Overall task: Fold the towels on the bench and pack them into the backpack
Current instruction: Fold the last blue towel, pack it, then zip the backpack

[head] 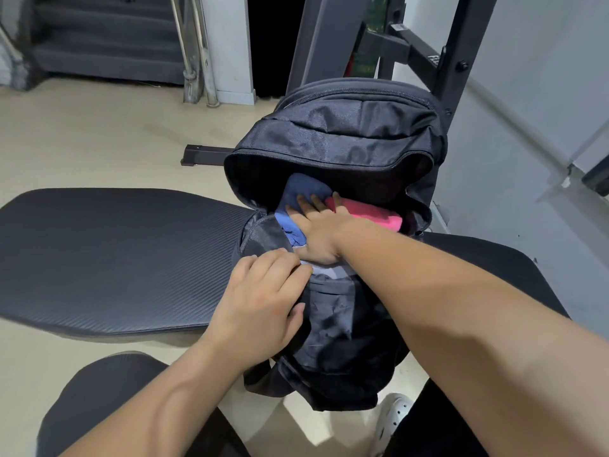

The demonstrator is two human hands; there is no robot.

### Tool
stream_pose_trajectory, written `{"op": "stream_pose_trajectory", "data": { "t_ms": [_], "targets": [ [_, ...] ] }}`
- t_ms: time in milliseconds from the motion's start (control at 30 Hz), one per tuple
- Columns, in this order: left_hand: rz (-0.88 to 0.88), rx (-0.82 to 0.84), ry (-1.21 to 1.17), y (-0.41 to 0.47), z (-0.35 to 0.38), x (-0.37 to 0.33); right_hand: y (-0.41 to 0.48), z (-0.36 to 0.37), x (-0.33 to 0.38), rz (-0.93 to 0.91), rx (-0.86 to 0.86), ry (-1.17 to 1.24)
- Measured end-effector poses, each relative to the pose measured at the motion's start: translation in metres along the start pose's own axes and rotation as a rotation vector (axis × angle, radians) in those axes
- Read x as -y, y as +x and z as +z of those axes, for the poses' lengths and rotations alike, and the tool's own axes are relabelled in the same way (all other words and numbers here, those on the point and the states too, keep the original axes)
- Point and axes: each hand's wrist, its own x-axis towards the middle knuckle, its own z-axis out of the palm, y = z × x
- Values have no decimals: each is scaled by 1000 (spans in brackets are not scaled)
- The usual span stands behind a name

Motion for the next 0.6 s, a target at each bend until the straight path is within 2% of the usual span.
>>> {"op": "stream_pose_trajectory", "data": {
  "t_ms": [200, 333, 433, 600],
  "targets": [
    [19, 39, 0, -3, -5, 3, -9, -8, 0, -20, -68, 75],
    [-38, 26, 39, 10, -8, -7, -41, -16, -15, -56, -242, 388],
    [-85, 40, 44, 29, -9, -21, -70, -8, -35, -52, -498, 634],
    [-13, 111, 40, 66, -1, -62, -117, 16, -67, 209, -1056, 826]
  ]
}}
